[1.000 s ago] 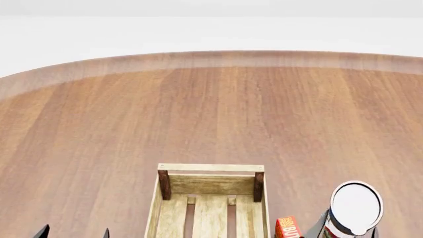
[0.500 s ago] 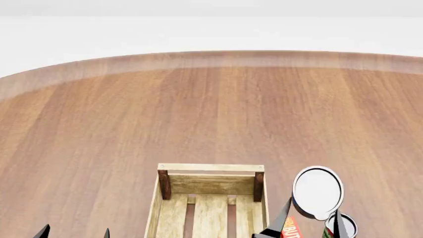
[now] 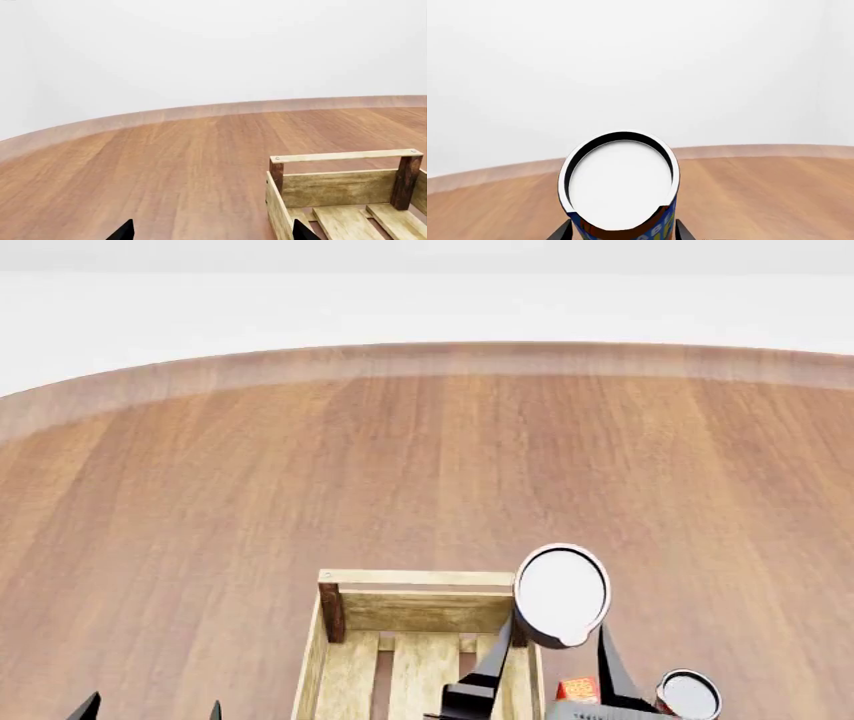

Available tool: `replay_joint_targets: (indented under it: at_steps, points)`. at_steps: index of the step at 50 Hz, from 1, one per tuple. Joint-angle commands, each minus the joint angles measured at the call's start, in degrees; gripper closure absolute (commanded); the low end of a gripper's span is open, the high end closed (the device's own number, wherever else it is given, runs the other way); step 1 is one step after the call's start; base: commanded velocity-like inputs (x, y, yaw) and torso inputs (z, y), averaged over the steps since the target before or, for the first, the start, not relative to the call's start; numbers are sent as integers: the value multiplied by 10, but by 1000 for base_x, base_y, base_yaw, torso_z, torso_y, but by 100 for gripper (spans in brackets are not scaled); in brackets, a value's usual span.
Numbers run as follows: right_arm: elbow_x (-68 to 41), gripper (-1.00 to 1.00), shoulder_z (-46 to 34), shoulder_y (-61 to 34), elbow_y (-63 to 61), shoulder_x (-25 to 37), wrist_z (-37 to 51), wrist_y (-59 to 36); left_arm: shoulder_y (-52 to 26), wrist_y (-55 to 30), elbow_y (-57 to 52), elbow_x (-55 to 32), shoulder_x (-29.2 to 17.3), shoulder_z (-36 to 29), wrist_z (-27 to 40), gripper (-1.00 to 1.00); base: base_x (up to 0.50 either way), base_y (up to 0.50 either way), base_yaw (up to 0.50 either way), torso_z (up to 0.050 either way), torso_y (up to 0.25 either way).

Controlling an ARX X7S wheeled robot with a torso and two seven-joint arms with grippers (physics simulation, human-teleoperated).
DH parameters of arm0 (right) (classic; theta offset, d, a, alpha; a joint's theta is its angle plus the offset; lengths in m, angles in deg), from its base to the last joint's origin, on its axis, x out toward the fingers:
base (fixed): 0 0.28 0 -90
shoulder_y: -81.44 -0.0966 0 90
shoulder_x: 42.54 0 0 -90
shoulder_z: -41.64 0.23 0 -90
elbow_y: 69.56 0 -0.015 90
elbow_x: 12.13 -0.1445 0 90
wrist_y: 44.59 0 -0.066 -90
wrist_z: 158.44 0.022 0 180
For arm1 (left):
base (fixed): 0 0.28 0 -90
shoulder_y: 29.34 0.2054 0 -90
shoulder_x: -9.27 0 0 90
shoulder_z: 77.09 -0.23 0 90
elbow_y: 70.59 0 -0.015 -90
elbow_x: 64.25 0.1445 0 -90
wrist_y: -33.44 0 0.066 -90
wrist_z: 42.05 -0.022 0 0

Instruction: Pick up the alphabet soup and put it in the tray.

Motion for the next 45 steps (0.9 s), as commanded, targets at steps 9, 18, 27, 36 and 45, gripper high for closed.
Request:
replay_joint_targets:
  at_steps: [9,18,27,36,45]
  points:
    - [7,100,-33,-70,83,-27,-38,1,-2,3,3,-1,-2,-4,2,-100,0,0,0,0,1]
    - [-16,100,-35,-88,120,-39,-56,10,-1,5,2,-1,-3,-5,4,-100,0,0,0,0,0]
    - [-26,100,-40,-105,182,-51,-74,33,0,4,-2,-2,-5,-7,6,-100,0,0,0,0,1]
    - [-32,100,-47,-118,248,-61,-91,58,-1,4,0,-3,-6,-8,6,-100,0,0,0,0,1]
    - [-38,100,-55,-128,287,-67,-104,70,-2,3,-1,-4,-7,-10,8,-100,0,0,0,1,0]
